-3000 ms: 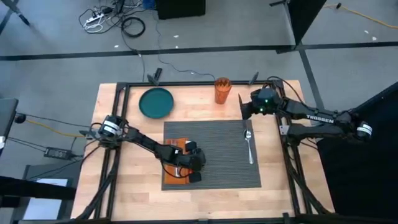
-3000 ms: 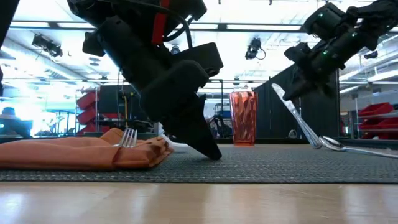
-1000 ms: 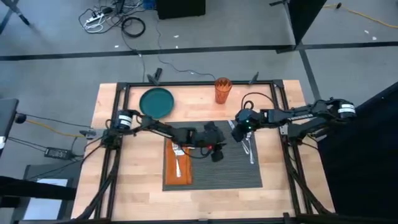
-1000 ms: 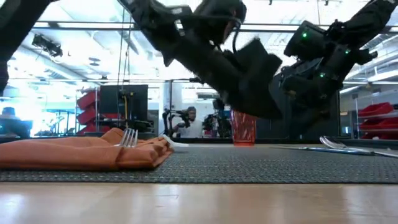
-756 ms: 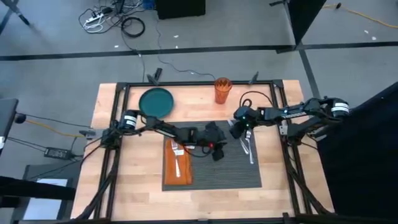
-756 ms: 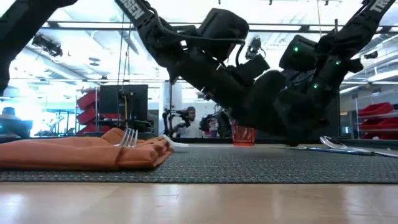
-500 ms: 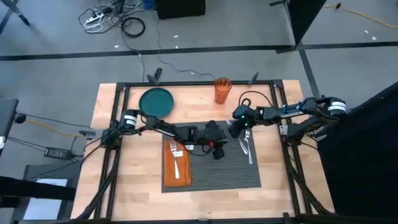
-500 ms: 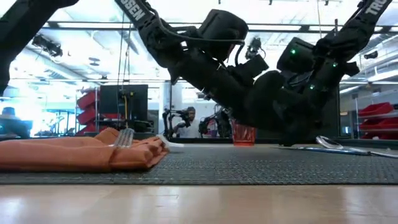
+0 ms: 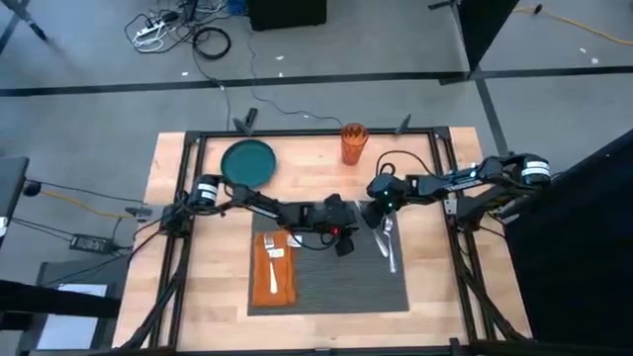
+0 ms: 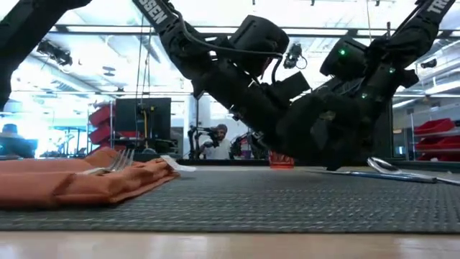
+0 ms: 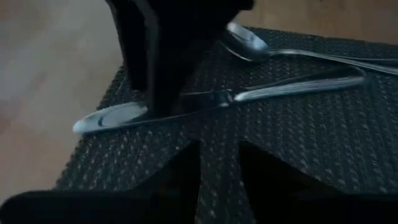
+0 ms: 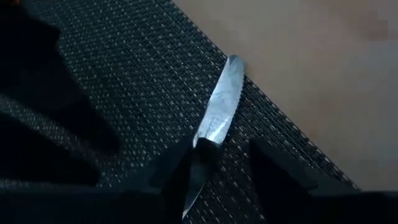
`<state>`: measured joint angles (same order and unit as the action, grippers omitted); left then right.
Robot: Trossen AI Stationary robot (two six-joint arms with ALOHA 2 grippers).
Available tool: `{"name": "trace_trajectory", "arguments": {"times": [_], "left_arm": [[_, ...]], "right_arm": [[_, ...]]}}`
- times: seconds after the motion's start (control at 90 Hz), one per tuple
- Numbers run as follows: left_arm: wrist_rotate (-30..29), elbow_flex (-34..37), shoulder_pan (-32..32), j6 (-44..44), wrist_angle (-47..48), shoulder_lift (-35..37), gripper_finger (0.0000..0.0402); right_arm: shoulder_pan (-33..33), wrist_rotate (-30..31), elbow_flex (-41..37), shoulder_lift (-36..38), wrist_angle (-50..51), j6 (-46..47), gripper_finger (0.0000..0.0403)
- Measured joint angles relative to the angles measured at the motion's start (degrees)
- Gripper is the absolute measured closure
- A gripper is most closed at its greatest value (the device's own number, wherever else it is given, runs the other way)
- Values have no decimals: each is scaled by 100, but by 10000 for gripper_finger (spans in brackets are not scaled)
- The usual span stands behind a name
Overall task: Set table place
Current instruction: Put the silver table knife to the left of the silver spoon on the black table placemat
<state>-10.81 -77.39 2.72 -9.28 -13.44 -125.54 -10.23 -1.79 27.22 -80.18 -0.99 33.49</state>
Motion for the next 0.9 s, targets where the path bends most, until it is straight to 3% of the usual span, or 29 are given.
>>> {"name": "trace_trajectory", "arguments": {"times": [0.356,0.9], "left_arm": [[-109,-87,-221,293,-145,-177,310],[-196,-100,-348,267,-988,-751,357]], "right_arm": [[198,48,-2,-36,-222,152,264],[336,62,-9,-33,-192,311,264]]}}
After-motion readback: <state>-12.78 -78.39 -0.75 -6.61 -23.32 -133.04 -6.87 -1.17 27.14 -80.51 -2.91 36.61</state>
